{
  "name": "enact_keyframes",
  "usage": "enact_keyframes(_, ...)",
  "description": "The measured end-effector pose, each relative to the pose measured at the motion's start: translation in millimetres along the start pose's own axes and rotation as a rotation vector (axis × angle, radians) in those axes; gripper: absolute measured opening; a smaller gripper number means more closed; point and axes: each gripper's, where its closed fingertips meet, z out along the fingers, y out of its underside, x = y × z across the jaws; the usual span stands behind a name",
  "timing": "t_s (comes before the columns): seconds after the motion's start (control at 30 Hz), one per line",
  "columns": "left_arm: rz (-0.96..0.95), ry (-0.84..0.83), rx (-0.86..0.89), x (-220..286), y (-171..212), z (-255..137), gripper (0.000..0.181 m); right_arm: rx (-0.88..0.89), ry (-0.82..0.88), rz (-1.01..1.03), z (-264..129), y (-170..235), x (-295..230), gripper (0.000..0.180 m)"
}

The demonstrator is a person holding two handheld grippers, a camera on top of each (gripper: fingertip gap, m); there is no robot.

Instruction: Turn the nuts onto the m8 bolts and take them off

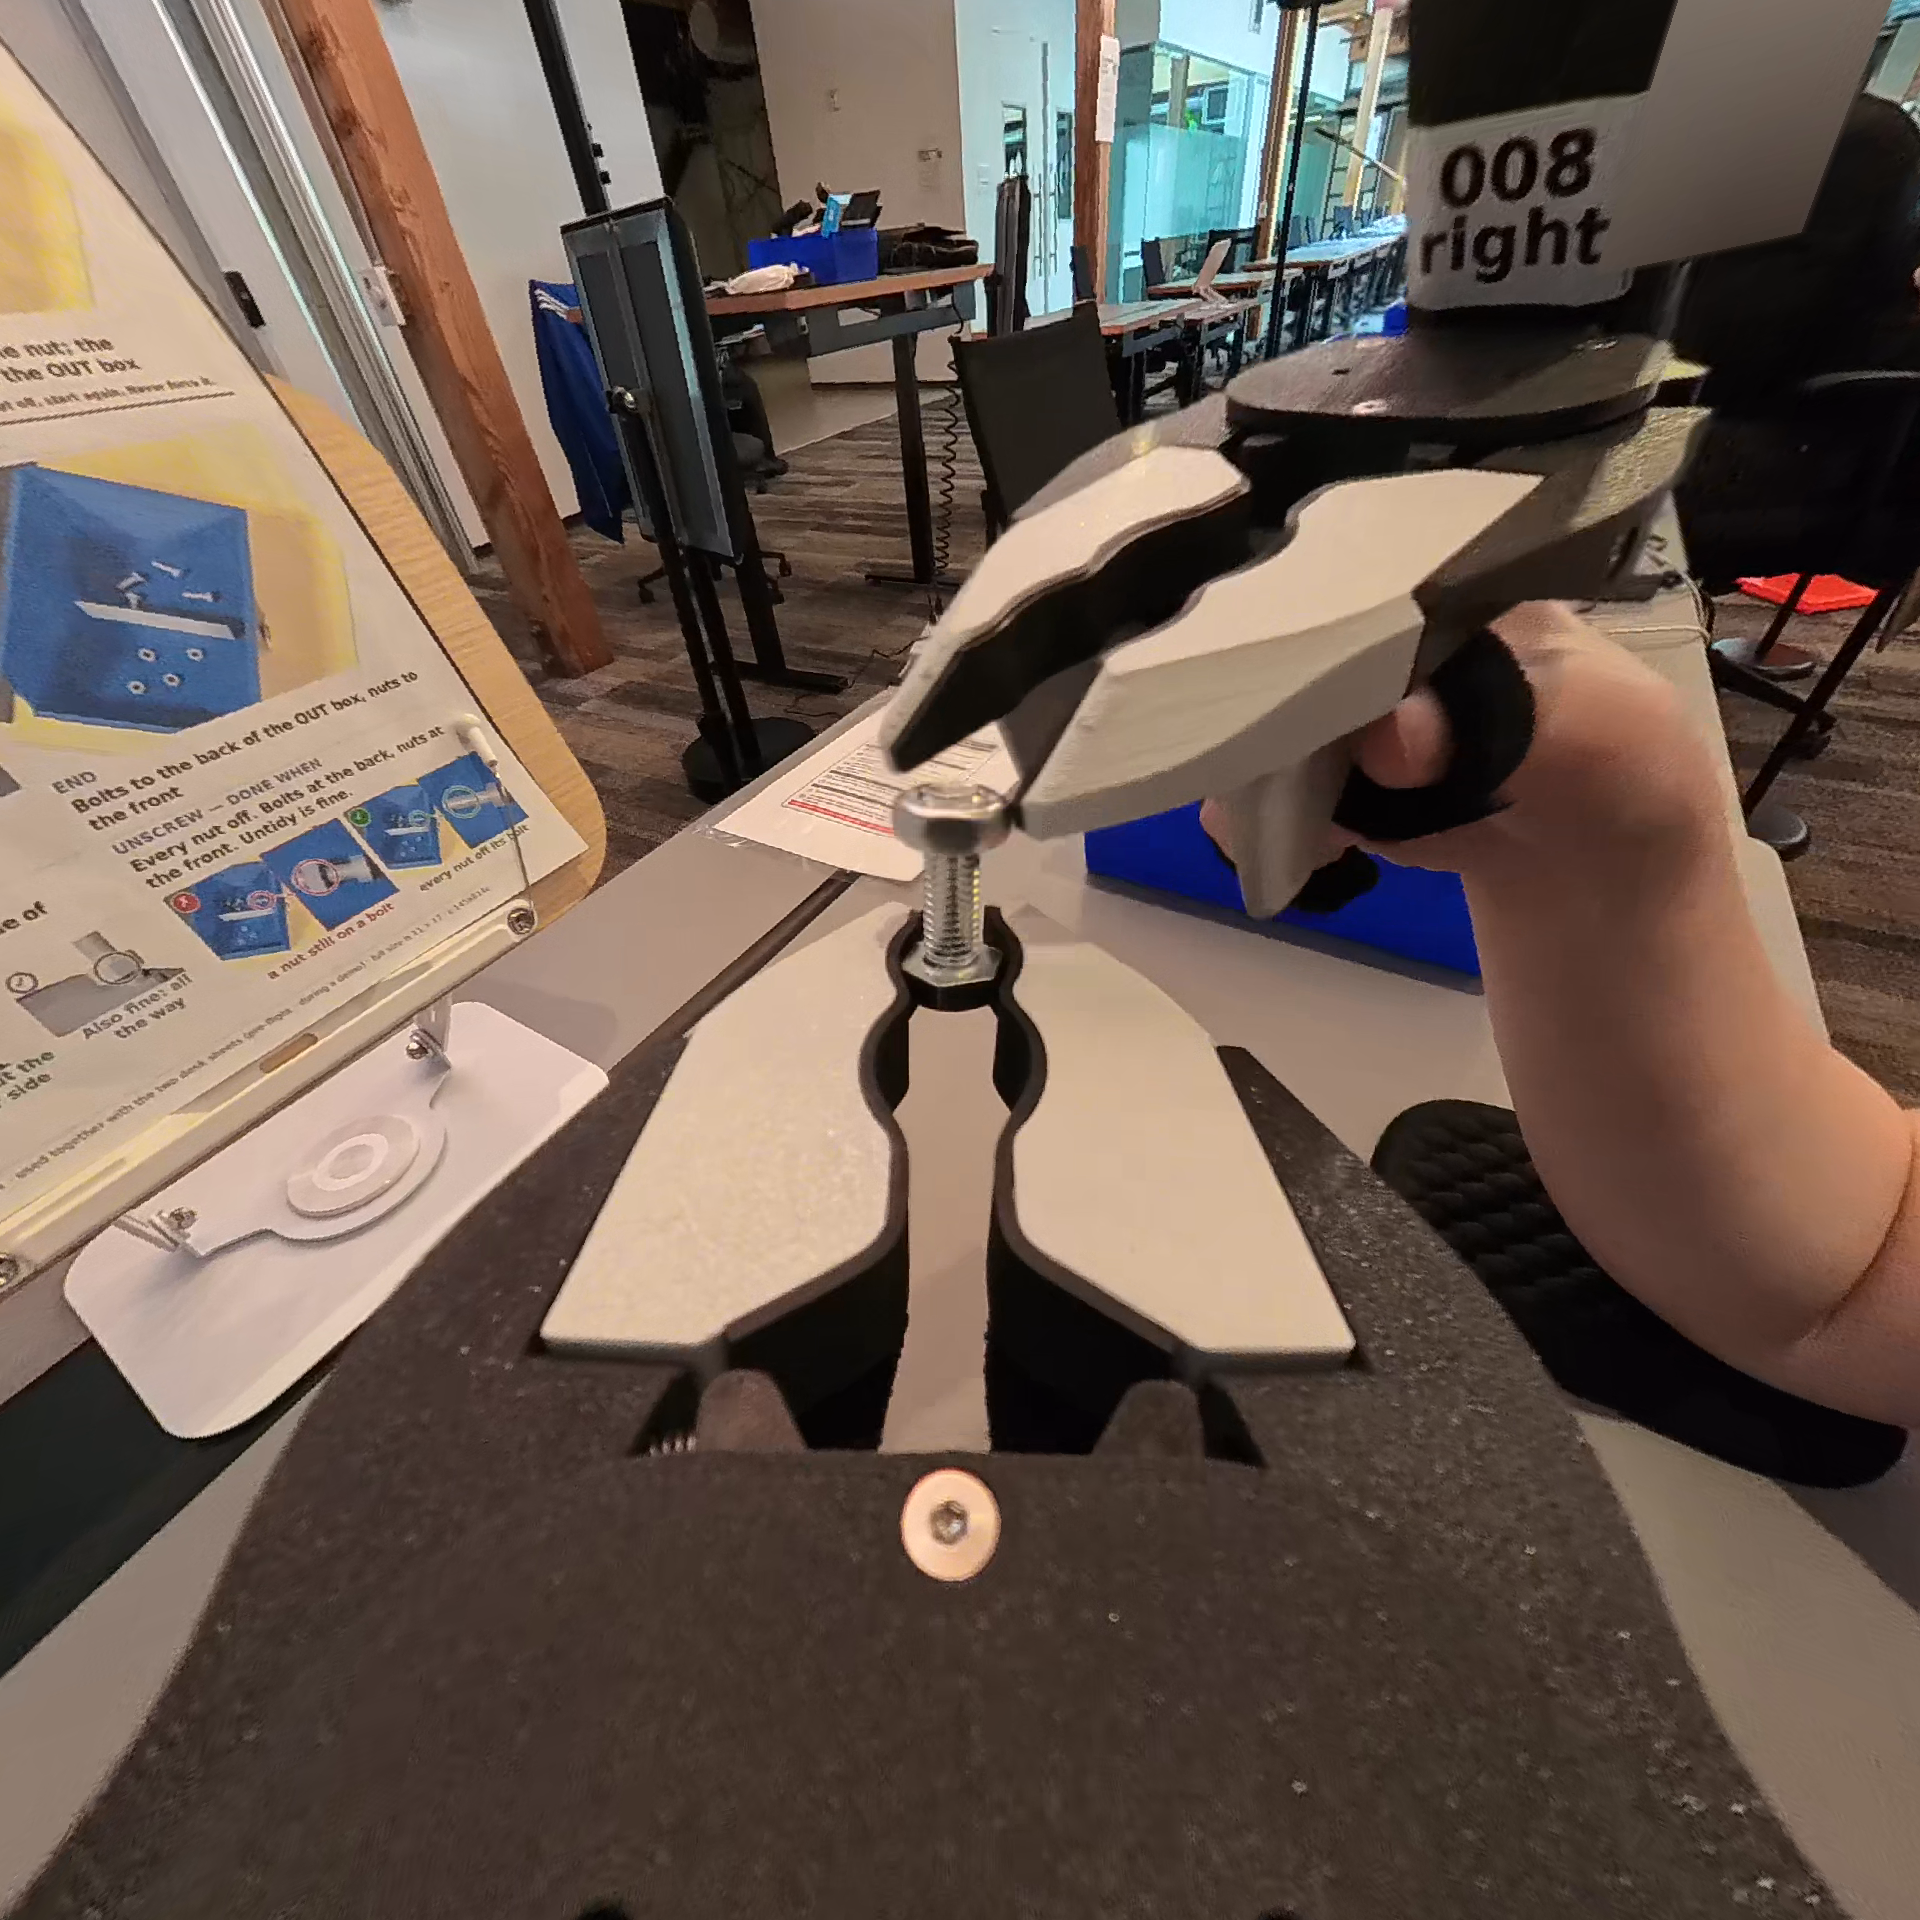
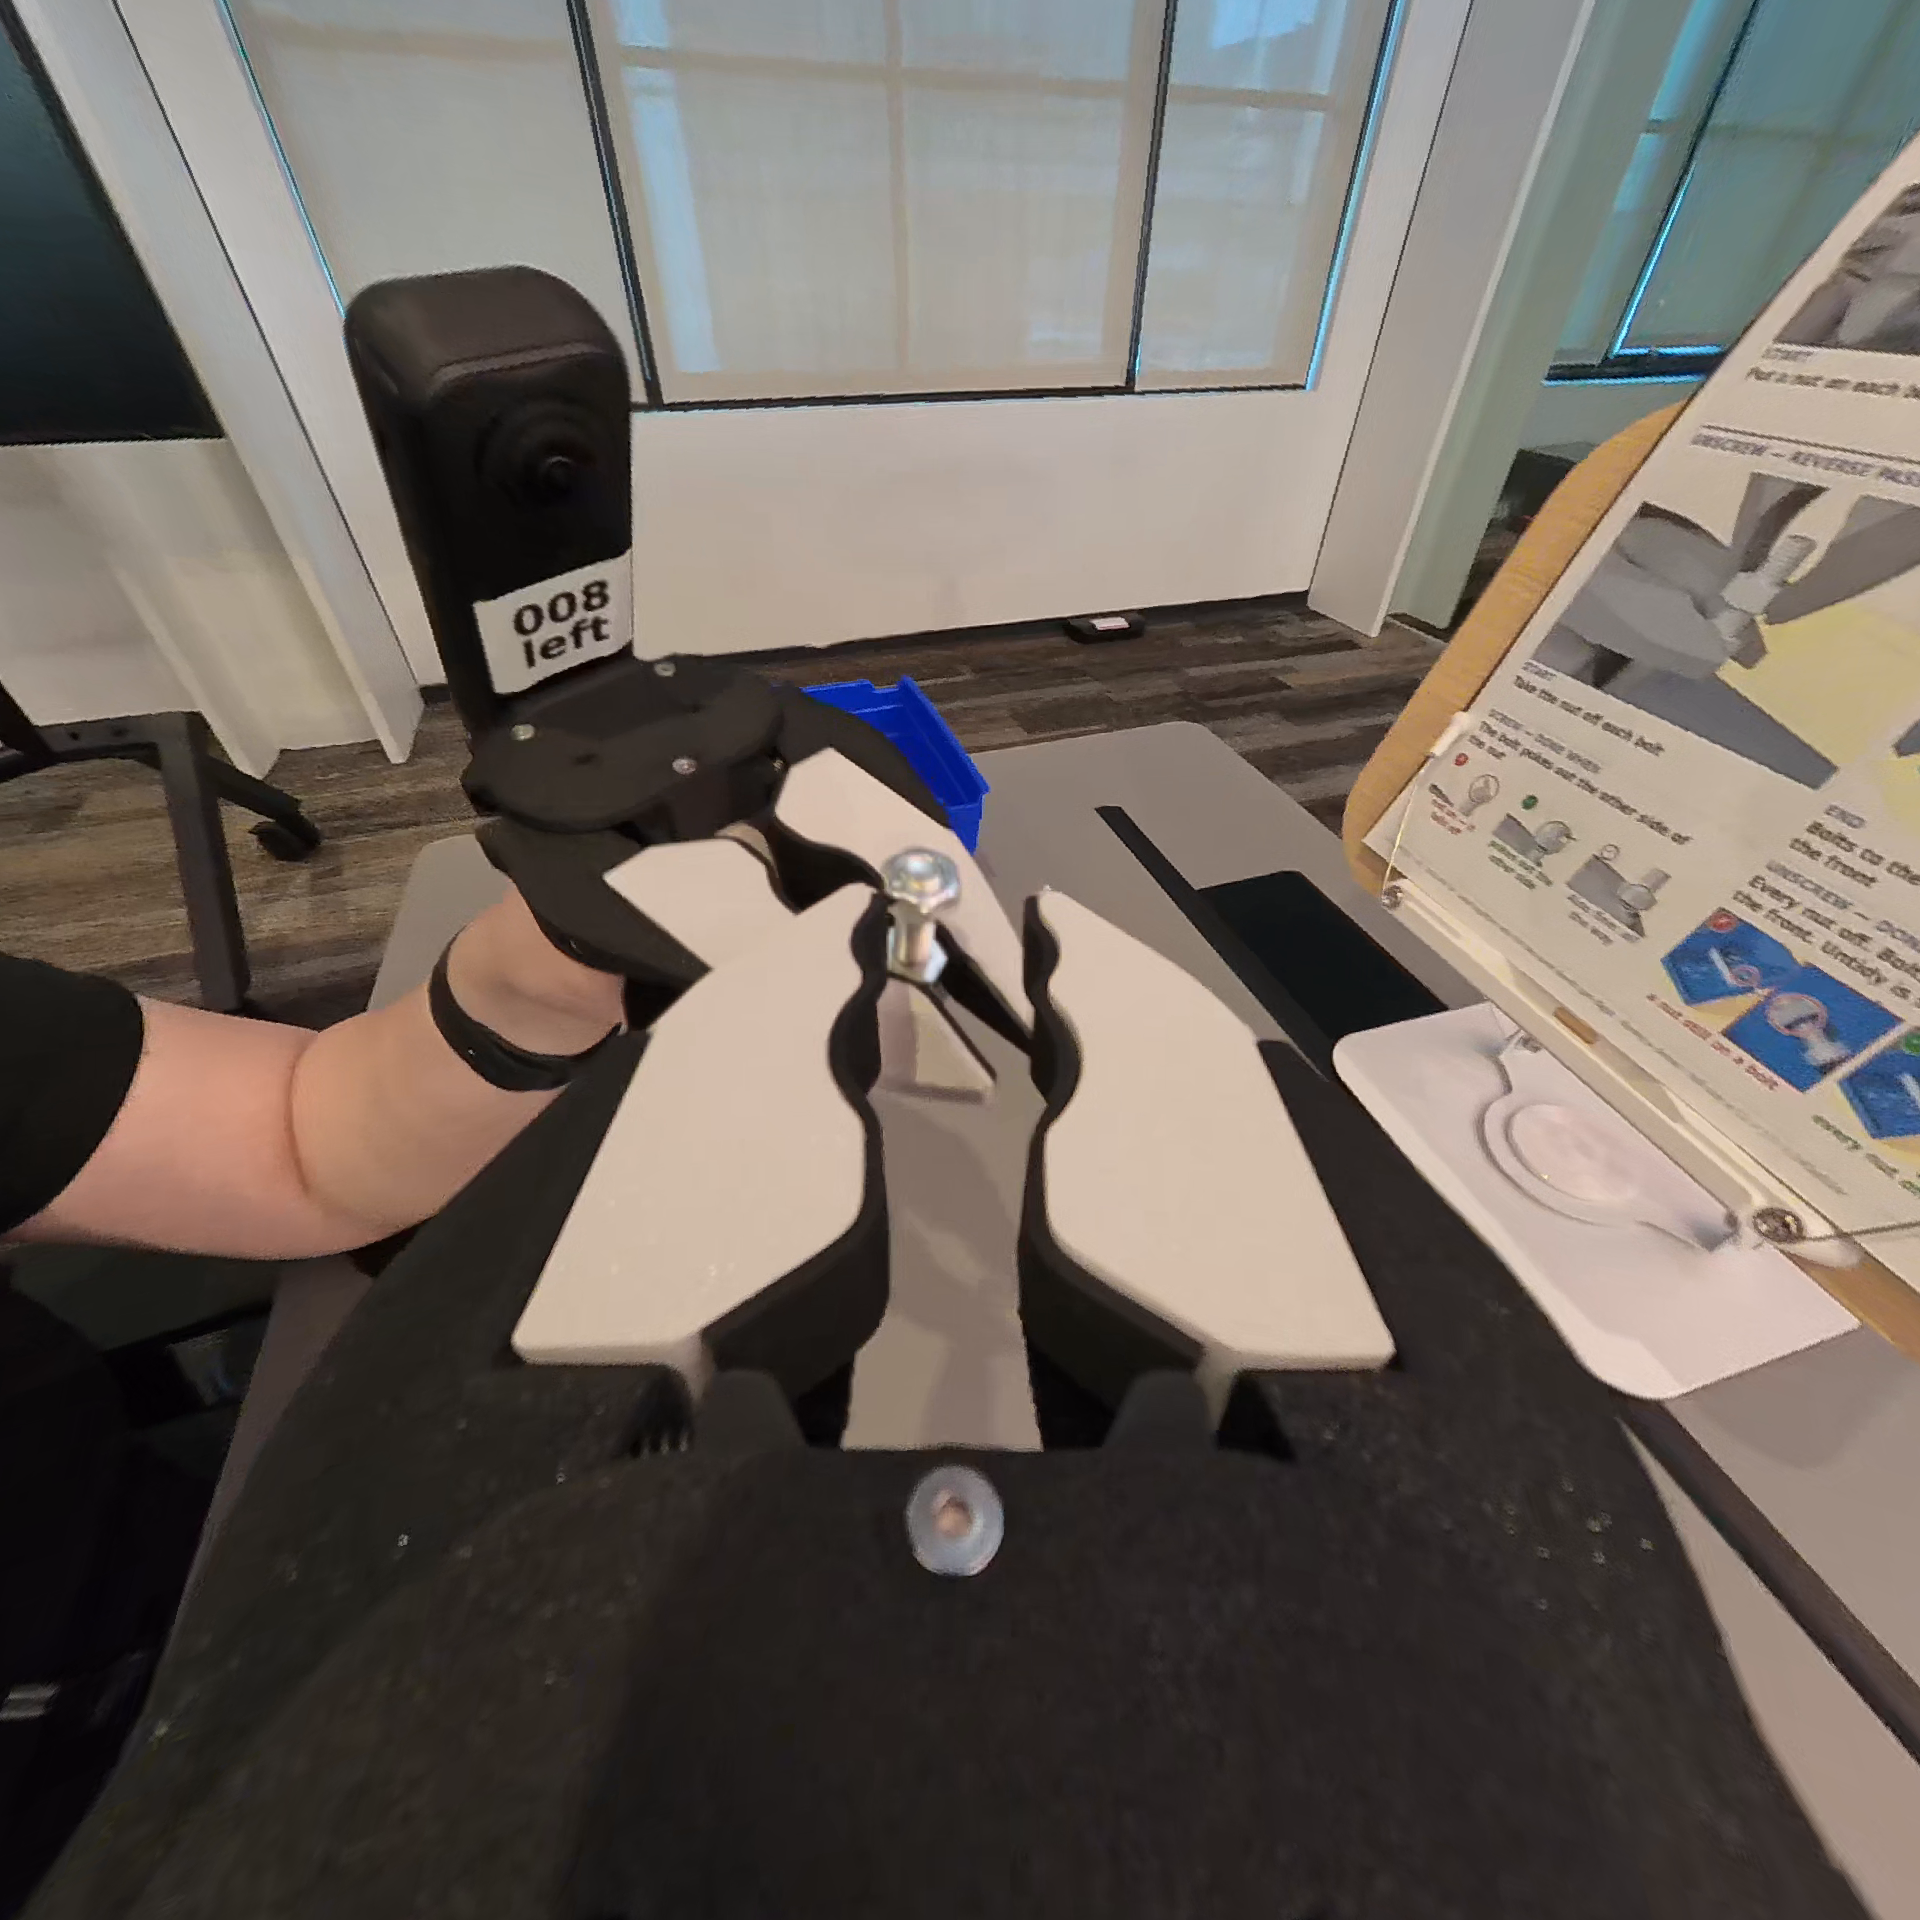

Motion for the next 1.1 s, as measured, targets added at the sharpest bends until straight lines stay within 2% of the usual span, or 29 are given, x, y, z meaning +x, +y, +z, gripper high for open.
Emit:
enact_keyframes(0.1,-0.010,0.002,0.014,-1.7,-2.8,-3.3,0.011,-0.005,0.037,0.024,-9.2,1.7,11.8,0.022)
enact_keyframes(0.27,-0.005,0.013,0.011,2.2,-2.7,-2.1,0.011,0.010,-0.040,0.008,-2.0,-3.0,-7.5,0.024)
enact_keyframes(0.43,0.002,0.010,0.009,3.4,-3.1,-1.9,0.011,-0.006,-0.021,0.009,1.5,0.9,-2.7,0.026)
enact_keyframes(0.53,-0.013,0.015,0.020,1.4,-5.1,-5.0,0.011,0.005,0.009,0.036,-5.6,1.1,8.3,0.022)
enact_keyframes(0.7,-0.007,0.020,0.011,3.0,-3.3,-3.1,0.011,0.034,-0.082,0.010,0.2,-6.2,-13.9,0.023)
enact_keyframes(0.83,0.006,0.020,0.001,5.7,-2.0,-1.0,0.011,0.016,-0.016,-0.014,4.0,-2.8,-5.0,0.026)
enact_keyframes(1.0,-0.001,0.009,0.012,1.5,-4.3,-4.6,0.011,0.015,-0.019,0.037,-7.0,-0.9,4.8,0.023)
enact_keyframes(1.1,0.002,0.012,0.007,2.5,-3.3,-3.5,0.011,0.036,-0.061,0.022,-5.2,-6.1,-7.1,0.022)
